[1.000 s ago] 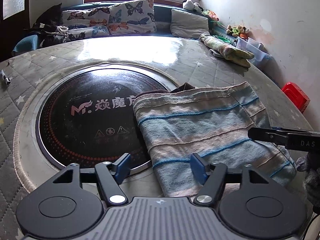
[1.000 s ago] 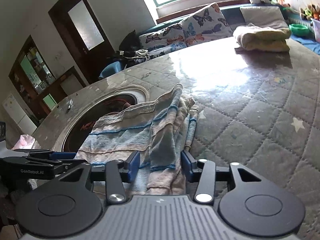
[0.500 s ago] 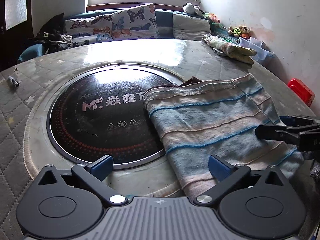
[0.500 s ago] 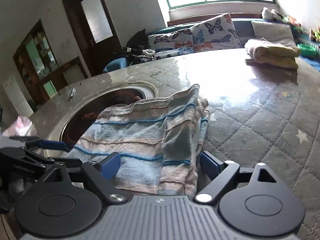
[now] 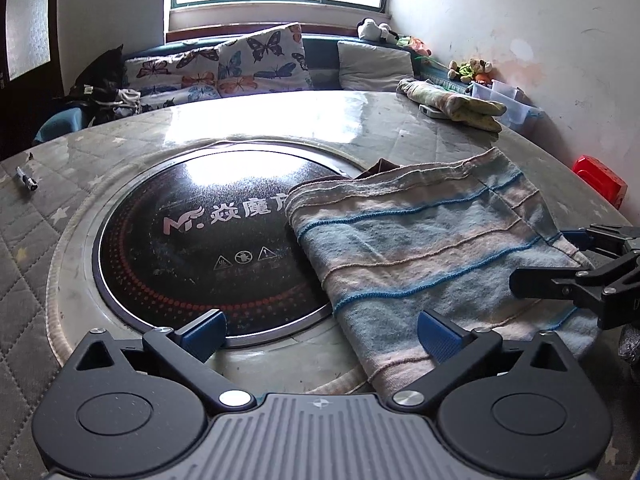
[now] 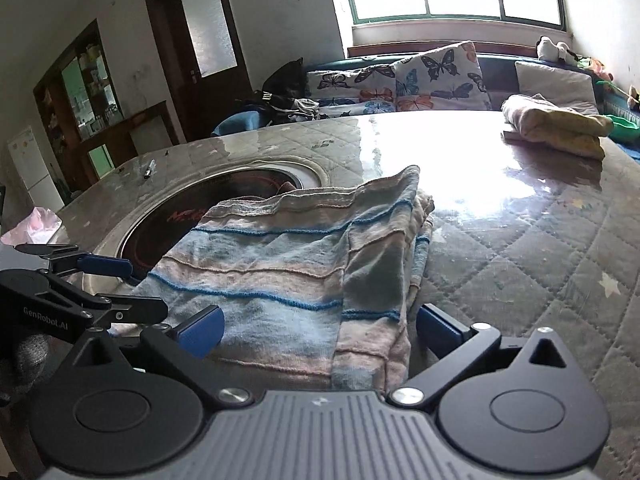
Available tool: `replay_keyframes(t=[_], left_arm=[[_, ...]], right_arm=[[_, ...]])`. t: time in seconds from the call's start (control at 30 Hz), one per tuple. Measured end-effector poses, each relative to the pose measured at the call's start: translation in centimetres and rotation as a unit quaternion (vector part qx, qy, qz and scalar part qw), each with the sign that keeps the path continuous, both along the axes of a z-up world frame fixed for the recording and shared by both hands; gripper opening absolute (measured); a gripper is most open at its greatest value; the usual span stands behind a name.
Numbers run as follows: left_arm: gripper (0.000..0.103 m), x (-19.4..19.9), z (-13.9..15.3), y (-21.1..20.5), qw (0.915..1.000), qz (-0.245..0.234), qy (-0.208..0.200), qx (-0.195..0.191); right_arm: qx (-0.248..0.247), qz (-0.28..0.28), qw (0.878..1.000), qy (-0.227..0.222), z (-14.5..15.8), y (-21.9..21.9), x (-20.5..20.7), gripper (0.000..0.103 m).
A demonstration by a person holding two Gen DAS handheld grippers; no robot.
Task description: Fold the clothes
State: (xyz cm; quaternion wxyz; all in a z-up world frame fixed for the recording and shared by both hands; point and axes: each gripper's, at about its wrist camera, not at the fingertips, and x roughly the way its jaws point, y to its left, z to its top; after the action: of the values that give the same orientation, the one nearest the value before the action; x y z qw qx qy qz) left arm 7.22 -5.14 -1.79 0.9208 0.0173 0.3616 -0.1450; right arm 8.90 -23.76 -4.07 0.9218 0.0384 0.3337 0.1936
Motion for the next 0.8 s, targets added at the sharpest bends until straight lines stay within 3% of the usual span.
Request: replay_keyframes(t=[0.37, 0.8], left_arm=[[0.103, -0.5, -0.4, -0.1, 0.9997, 0.005, -0.024, -0.006], [0.103, -0.5, -0.4, -0.2, 0.9996, 0.010, -0.026, -0.004]], right_arm=[[-0.069, 0.002, 0.998, -0.009, -0.2, 1.8, -0.4, 0.103], [-0.062, 0.003, 0.998, -0.009, -0.2, 1.4, -0.4, 0.103]])
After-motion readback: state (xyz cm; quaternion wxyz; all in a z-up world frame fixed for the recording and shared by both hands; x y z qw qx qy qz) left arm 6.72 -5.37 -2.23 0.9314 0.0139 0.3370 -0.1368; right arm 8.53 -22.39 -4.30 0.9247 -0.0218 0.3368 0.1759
